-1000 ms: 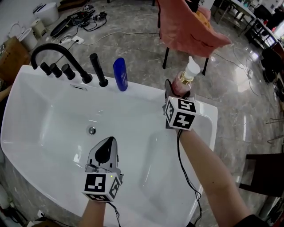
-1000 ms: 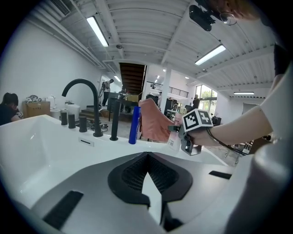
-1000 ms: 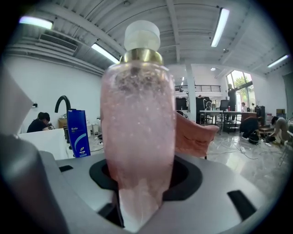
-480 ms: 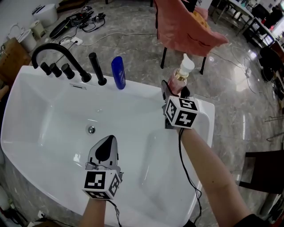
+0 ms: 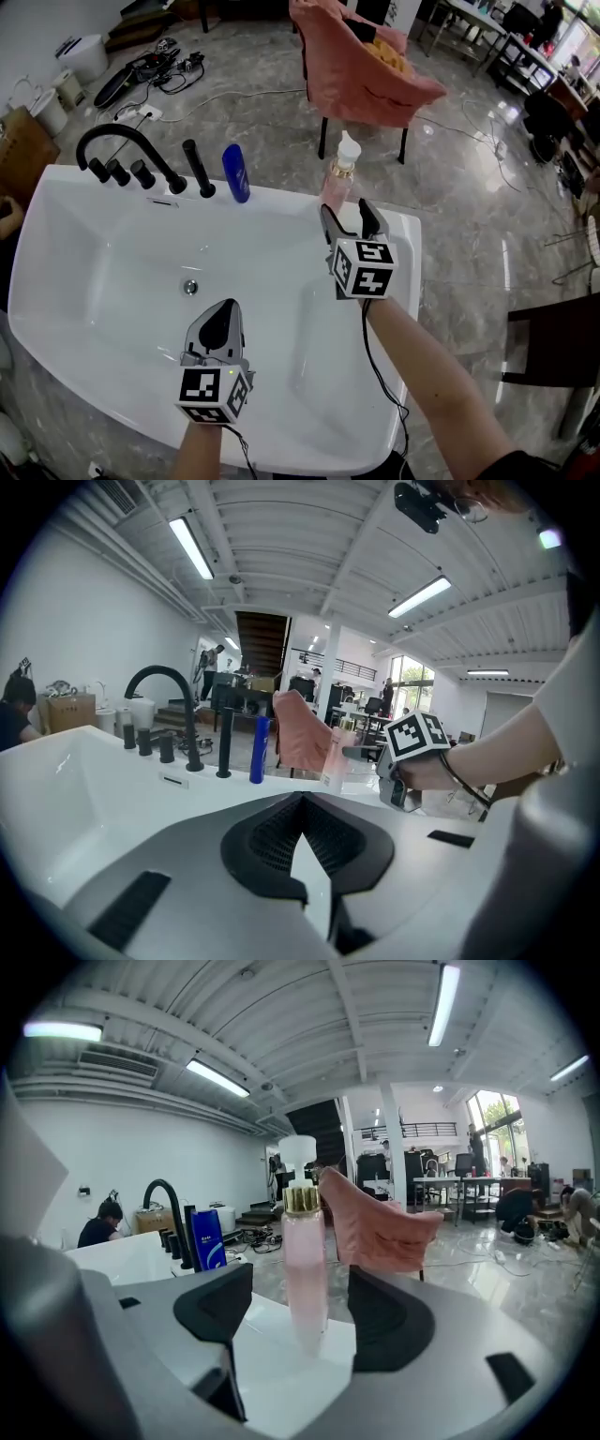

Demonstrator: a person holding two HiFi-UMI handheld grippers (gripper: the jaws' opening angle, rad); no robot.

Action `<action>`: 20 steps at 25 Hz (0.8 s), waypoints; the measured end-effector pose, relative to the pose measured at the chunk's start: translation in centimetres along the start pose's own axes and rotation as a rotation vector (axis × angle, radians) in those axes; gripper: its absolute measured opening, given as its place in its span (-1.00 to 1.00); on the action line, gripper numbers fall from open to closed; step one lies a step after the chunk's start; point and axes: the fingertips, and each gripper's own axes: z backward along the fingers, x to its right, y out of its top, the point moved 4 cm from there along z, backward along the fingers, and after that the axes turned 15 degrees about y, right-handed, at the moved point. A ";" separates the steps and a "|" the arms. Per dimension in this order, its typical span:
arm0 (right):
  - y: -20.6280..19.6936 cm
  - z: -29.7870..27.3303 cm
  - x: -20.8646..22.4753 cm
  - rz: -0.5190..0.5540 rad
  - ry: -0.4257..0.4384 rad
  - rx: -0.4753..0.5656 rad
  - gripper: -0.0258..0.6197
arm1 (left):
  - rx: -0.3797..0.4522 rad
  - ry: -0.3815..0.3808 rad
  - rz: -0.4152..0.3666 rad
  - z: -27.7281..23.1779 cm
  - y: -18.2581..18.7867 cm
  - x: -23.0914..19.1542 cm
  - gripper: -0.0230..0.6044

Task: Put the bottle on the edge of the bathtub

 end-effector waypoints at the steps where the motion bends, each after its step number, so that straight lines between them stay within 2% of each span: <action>1: 0.4 0.8 -0.5 0.016 -0.009 -0.002 0.04 | 0.002 -0.012 0.001 0.5 0.4 0.0 -0.88; 4: 1.9 4.0 -1.8 0.064 -0.037 -0.016 0.04 | 0.007 -0.053 0.006 2.4 1.8 0.5 -0.88; 9: 3.2 10.2 -5.5 0.022 -0.074 -0.035 0.01 | -0.007 -0.121 0.039 6.3 3.8 0.7 -0.88; 12: 2.8 15.2 -7.6 -0.002 -0.130 -0.064 -0.35 | -0.036 -0.169 0.025 8.2 3.6 1.1 -0.88; 16: 2.9 20.7 -8.9 -0.081 -0.198 -0.064 -0.46 | -0.048 -0.229 -0.063 10.4 3.9 1.9 -0.88; 20: 4.2 25.1 -9.9 -0.109 -0.228 -0.045 -0.75 | -0.048 -0.253 -0.065 12.4 5.0 2.8 -0.88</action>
